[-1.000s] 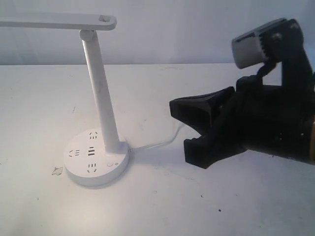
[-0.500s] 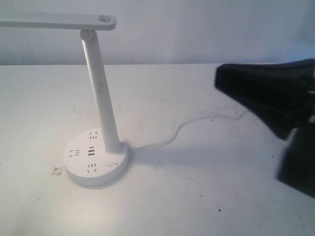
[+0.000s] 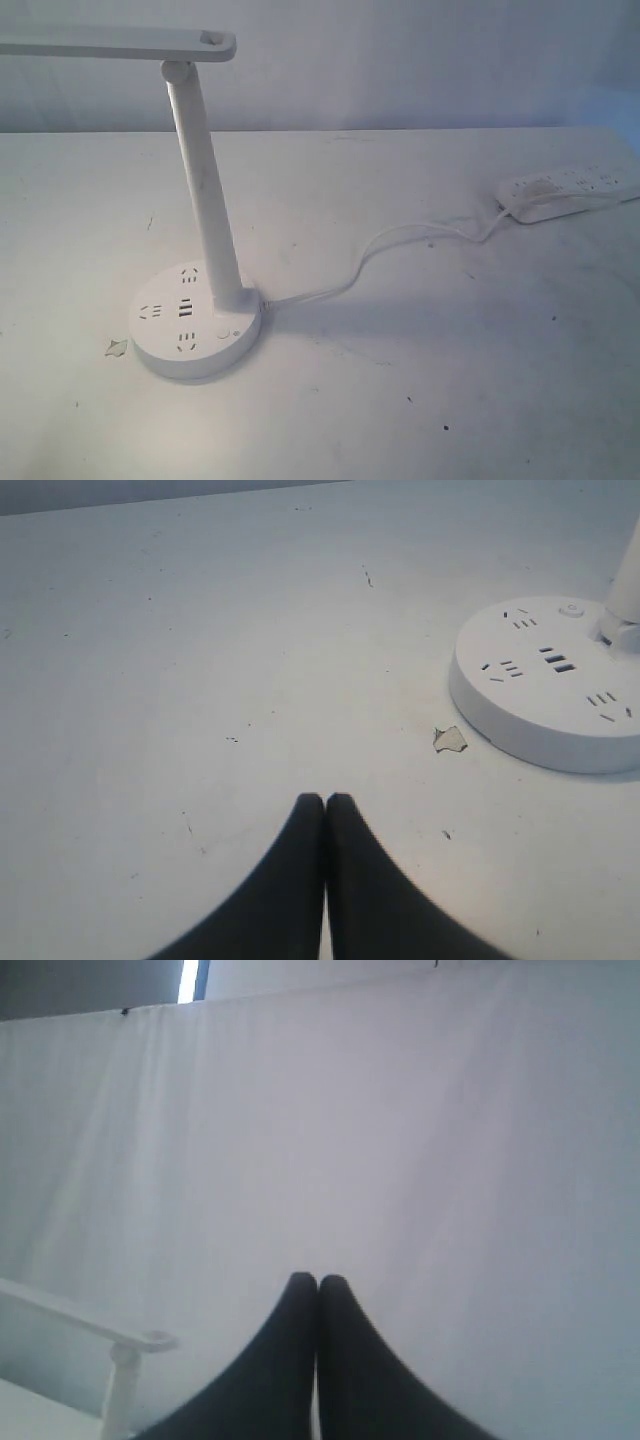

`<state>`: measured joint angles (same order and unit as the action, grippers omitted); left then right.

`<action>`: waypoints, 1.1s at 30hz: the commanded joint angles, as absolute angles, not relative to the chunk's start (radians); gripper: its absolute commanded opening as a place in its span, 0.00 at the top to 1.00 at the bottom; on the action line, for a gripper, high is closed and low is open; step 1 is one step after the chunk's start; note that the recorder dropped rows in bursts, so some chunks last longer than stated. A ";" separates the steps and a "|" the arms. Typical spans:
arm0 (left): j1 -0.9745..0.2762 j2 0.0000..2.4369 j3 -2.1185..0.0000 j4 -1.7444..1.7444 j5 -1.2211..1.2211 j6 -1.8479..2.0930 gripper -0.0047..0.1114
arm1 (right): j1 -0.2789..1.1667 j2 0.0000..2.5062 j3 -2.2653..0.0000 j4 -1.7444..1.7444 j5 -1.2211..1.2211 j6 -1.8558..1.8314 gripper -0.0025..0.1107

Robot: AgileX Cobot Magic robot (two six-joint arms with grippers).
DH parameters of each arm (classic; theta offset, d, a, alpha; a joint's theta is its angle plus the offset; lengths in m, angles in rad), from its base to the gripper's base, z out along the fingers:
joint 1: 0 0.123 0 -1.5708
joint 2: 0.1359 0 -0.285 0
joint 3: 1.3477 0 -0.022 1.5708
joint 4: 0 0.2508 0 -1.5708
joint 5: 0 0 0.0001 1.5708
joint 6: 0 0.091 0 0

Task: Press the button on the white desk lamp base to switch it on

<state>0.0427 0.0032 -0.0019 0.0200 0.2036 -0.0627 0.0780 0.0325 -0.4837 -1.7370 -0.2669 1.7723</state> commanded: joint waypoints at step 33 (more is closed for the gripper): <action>0.035 0.000 0.000 0.016 0.202 -0.063 0.96 | 0.017 0.000 0.000 -1.744 -0.279 1.709 0.98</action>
<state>0.0427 0.0032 -0.0019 0.0200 0.2036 -0.0627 0.0223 0.0041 -0.0051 -1.7418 -0.2813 1.7011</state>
